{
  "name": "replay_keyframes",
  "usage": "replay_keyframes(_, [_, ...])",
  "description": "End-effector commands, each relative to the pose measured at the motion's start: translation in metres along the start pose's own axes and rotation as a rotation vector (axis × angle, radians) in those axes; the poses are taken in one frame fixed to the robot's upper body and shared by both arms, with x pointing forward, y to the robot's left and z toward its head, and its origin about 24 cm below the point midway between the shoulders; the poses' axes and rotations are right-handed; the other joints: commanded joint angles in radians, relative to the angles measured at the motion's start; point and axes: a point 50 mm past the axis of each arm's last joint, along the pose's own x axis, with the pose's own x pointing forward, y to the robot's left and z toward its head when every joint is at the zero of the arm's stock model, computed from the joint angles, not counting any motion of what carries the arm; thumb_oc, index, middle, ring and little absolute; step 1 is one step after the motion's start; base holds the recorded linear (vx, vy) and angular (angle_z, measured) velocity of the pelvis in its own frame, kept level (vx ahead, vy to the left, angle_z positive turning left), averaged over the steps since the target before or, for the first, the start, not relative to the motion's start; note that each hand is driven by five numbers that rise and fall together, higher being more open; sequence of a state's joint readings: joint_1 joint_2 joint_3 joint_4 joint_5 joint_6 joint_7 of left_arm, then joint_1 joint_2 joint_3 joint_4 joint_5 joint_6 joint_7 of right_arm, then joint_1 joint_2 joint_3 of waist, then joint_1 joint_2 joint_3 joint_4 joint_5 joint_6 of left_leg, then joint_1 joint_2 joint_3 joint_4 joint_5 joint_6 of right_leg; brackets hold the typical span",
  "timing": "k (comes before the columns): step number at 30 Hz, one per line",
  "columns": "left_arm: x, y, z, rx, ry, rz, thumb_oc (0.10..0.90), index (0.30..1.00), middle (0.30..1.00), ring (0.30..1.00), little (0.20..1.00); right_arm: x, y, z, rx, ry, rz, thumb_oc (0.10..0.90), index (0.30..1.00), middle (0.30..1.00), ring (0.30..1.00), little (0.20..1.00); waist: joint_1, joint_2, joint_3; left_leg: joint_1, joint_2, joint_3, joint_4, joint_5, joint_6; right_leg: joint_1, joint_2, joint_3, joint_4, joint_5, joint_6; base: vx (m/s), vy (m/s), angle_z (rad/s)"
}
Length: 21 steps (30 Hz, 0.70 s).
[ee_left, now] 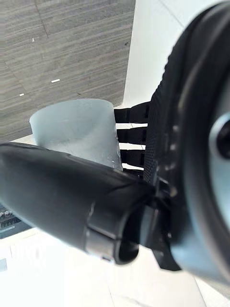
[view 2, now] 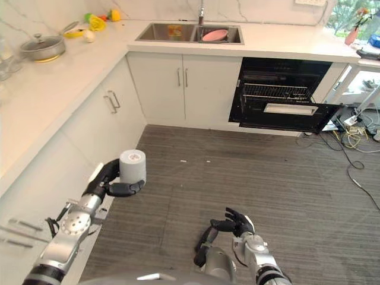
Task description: Place the dishes in the dishwasher.
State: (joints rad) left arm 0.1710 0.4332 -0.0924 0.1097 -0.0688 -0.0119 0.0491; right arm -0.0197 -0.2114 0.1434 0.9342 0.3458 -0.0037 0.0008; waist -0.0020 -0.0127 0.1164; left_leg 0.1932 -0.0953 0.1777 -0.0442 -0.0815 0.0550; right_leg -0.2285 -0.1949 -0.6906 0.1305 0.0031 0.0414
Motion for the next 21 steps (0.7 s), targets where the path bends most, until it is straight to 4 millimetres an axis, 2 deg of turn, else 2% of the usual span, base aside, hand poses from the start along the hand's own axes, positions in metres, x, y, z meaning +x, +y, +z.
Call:
replay_keyframes(1, [0.012,0.017,0.073,-0.011,-0.36,0.05,0.4,0.3,0.3,0.3,0.3,0.002,-0.016,0.024,-0.08,-0.096,-0.02,0.8,0.9,0.9,0.9,0.9,0.002,0.004,-0.066,0.032,-0.01,-0.093,0.281,-0.074,-0.139,0.169,0.118,0.052,-0.209,-0.004,0.004,0.59,-0.077,0.28])
replay_keyframes(2, [0.013,0.016,0.073,-0.023,-0.358,0.05,0.4,0.3,0.3,0.3,0.3,0.002,-0.019,0.026,-0.086,-0.095,-0.032,0.8,0.9,0.9,0.9,0.9,0.006,0.017,-0.059,-0.025,-0.006,-0.111,0.412,0.008,-0.192,0.193,0.132,0.065,-0.203,0.0,-0.005,0.72,-0.128,0.32])
replay_keyframes(3, [0.012,0.016,0.072,-0.031,-0.355,0.046,0.4,0.3,0.3,0.3,0.3,0.002,-0.018,0.031,-0.094,-0.116,-0.027,0.8,0.9,0.9,0.9,0.9,0.007,0.029,-0.054,-0.074,0.001,-0.102,0.604,0.135,-0.281,0.24,0.15,0.079,-0.189,-0.016,-0.034,0.68,-0.135,0.31])
replay_keyframes(4, [0.012,0.02,0.072,-0.026,-0.356,0.055,0.4,0.3,0.3,0.3,0.3,0.001,-0.016,0.039,-0.092,-0.153,-0.02,0.8,0.9,0.9,0.9,0.9,0.012,0.024,-0.043,-0.119,-0.005,-0.08,0.74,0.183,-0.317,0.278,0.147,0.086,-0.194,-0.021,-0.043,0.66,-0.13,0.08])
replay_keyframes(5, [0.011,0.022,0.072,-0.025,-0.353,0.064,0.4,0.3,0.3,0.3,0.3,0.001,-0.015,0.045,-0.096,-0.177,-0.013,0.8,0.9,0.9,0.9,0.9,0.017,0.013,-0.031,-0.172,-0.002,-0.05,0.853,0.189,-0.317,0.309,0.142,0.1,-0.21,-0.018,-0.049,0.29,-0.061,-0.12])
replay_keyframes(6, [0.011,0.023,0.072,-0.024,-0.354,0.065,0.4,0.3,0.3,0.3,0.3,0.001,-0.015,0.045,-0.096,-0.177,-0.012,0.8,0.9,0.9,0.9,0.9,0.019,0.016,-0.029,-0.181,0.004,-0.047,0.869,0.184,-0.317,0.307,0.147,0.102,-0.21,-0.018,-0.052,0.29,-0.1,-0.42])
replay_keyframes(7, [0.012,0.024,0.072,-0.022,-0.354,0.077,0.4,0.3,0.3,0.3,0.3,0.0,-0.015,0.051,-0.105,-0.203,-0.013,0.8,0.9,0.9,0.9,0.9,0.019,0.001,-0.023,-0.212,0.029,-0.002,0.946,0.17,-0.317,0.334,0.144,0.11,-0.217,-0.035,-0.063,0.26,-0.121,-0.6])
replay_keyframes(8, [0.012,0.024,0.073,-0.026,-0.353,0.087,0.4,0.3,0.3,0.3,0.3,-0.001,-0.014,0.06,-0.094,-0.235,-0.01,0.8,0.9,0.9,0.9,0.9,0.036,0.0,-0.007,-0.275,0.062,0.003,0.979,0.138,-0.312,0.346,0.156,0.139,-0.218,-0.054,-0.071,0.41,-0.126,-0.63])
replay_keyframes(10, [0.012,0.022,0.073,-0.047,-0.357,0.091,0.4,0.3,0.3,0.3,0.3,-0.002,-0.005,0.073,-0.077,-0.299,0.026,0.8,0.9,0.9,0.9,0.9,0.058,0.005,0.005,-0.321,0.067,-0.024,0.87,0.1,-0.263,0.366,0.158,0.178,-0.218,-0.072,-0.06,0.36,-0.007,-0.7])
replay_keyframes(11, [0.011,0.022,0.072,-0.051,-0.358,0.091,0.4,0.3,0.3,0.3,0.3,-0.003,-0.001,0.08,-0.089,-0.33,0.043,0.8,0.9,0.9,0.9,0.9,0.068,0.007,0.002,-0.303,0.069,-0.021,0.742,0.087,-0.231,0.366,0.158,0.19,-0.218,-0.078,-0.045,0.31,0.123,-0.97])
replay_keyframes(12, [0.01,0.021,0.071,-0.058,-0.356,0.092,0.4,0.3,0.3,0.3,0.3,-0.005,0.003,0.089,-0.103,-0.37,0.055,0.8,0.9,0.9,0.9,0.9,0.077,-0.002,0.005,-0.325,0.079,-0.009,0.615,0.066,-0.183,0.364,0.134,0.193,-0.218,-0.071,-0.03,0.45,0.189,-1.1])
replay_keyframes(13, [0.008,0.022,0.067,-0.066,-0.351,0.105,0.4,0.3,0.3,0.3,0.3,-0.009,0.012,0.102,-0.131,-0.435,0.088,0.8,0.9,0.9,0.9,0.9,0.097,-0.005,0.013,-0.36,0.113,-0.055,0.38,0.049,-0.152,0.391,0.128,0.242,-0.218,-0.09,-0.01,0.47,0.197,-0.9])
replay_keyframes(14, [0.006,0.023,0.065,-0.068,-0.345,0.117,0.4,0.3,0.3,0.3,0.3,-0.01,0.014,0.107,-0.142,-0.455,0.091,0.8,0.9,0.9,0.9,0.9,0.115,0.001,0.016,-0.367,0.109,-0.13,0.273,0.077,-0.15,0.404,0.143,0.277,-0.218,-0.1,-0.002,0.41,0.109,-0.7])
replay_keyframes(15, [0.006,0.023,0.065,-0.068,-0.344,0.117,0.4,0.3,0.3,0.3,0.3,-0.01,0.014,0.106,-0.143,-0.455,0.091,0.8,0.9,0.9,0.9,0.9,0.117,-0.001,0.018,-0.356,0.108,-0.128,0.259,0.083,-0.151,0.407,0.141,0.279,-0.218,-0.1,-0.003,0.32,0.089,-0.94])
replay_keyframes(16, [0.006,0.024,0.064,-0.072,-0.344,0.128,0.4,0.3,0.3,0.3,0.3,-0.012,0.016,0.114,-0.154,-0.488,0.097,0.8,0.9,0.9,0.9,0.9,0.125,0.002,0.026,-0.378,0.126,-0.196,0.166,0.129,-0.163,0.423,0.148,0.314,-0.218,-0.105,0.004,0.23,0.093,-1.3])
replay_keyframes(17, [0.005,0.024,0.064,-0.078,-0.344,0.138,0.4,0.3,0.3,0.3,0.3,-0.013,0.019,0.117,-0.159,-0.507,0.103,0.8,0.9,0.9,0.9,0.9,0.12,0.005,0.036,-0.393,0.16,-0.21,0.105,0.152,-0.172,0.439,0.146,0.343,-0.218,-0.116,0.007,0.32,0.14,-1.52])
replay_keyframes(18, [0.006,0.024,0.064,-0.079,-0.348,0.146,0.4,0.3,0.3,0.3,0.3,-0.015,0.02,0.122,-0.163,-0.529,0.109,0.8,0.9,0.9,0.9,0.9,0.114,0.007,0.042,-0.412,0.185,-0.196,0.058,0.181,-0.179,0.445,0.143,0.362,-0.218,-0.119,0.012,0.39,0.23,-1.06])
replay_keyframes(19, [0.005,0.024,0.064,-0.088,-0.349,0.164,0.4,0.3,0.3,0.3,0.3,-0.018,0.024,0.131,-0.195,-0.563,0.13,0.8,0.9,0.9,0.9,0.9,0.104,0.023,0.036,-0.395,0.217,-0.163,0.003,0.214,-0.195,0.47,0.143,0.387,-0.218,-0.129,0.032,0.32,0.192,-0.63])
replay_keyframes(21, [0.006,0.023,0.064,-0.09,-0.351,0.16,0.4,0.3,0.3,0.3,0.3,-0.02,0.023,0.132,-0.209,-0.57,0.133,0.8,0.9,0.9,0.9,0.9,0.112,0.036,0.025,-0.359,0.229,-0.146,-0.032,0.226,-0.203,0.486,0.142,0.396,-0.218,-0.137,0.043,0.31,0.226,-0.72])
